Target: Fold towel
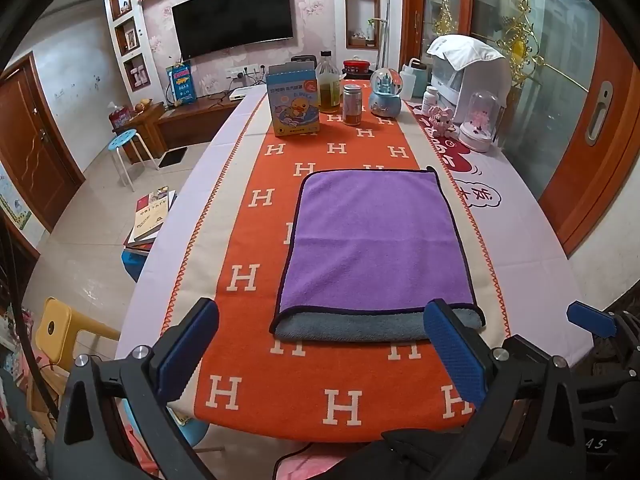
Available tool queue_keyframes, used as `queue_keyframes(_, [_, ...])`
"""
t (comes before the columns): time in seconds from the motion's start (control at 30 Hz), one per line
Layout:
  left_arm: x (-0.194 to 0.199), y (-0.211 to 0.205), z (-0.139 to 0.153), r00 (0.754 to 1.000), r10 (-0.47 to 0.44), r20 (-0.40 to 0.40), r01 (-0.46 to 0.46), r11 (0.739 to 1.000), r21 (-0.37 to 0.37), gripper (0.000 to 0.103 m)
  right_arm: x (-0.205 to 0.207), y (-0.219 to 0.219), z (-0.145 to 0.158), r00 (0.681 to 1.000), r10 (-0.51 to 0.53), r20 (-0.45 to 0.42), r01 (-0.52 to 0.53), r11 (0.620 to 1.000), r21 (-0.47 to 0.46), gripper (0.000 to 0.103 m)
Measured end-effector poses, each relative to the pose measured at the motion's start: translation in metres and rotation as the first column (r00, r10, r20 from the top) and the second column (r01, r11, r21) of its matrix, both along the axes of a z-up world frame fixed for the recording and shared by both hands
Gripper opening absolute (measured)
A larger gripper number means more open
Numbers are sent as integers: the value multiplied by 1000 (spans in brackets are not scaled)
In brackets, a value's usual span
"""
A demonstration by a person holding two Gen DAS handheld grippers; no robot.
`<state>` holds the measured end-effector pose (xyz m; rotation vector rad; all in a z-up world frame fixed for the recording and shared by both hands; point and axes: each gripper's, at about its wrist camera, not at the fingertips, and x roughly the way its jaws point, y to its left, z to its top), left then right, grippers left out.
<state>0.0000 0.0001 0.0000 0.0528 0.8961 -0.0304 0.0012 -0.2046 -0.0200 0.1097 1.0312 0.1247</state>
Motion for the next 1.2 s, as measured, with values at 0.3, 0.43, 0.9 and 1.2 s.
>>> queue_keyframes(0.3, [0,0,0,1000,0,0,0,1000,-1,102,-1,2,0,1000,-1,0,1,1000,-1,102])
queue_keyframes(0.43, [0,0,0,1000,0,-1,0,1000,-2,102,-2,3,0,1000,-1,-1,1,1000,-2,102])
queue_keyframes(0.9, [-4,2,-5,1000,-1,-8,1,1000,-6,102,-5,3,1,1000,-1,-3,1,1000,-4,102])
queue_keyframes(1.2, [-11,3,-2,1000,6,-2,-6,1000,-1,102,-6,0,1,1000,4,4,-4,1000,2,102])
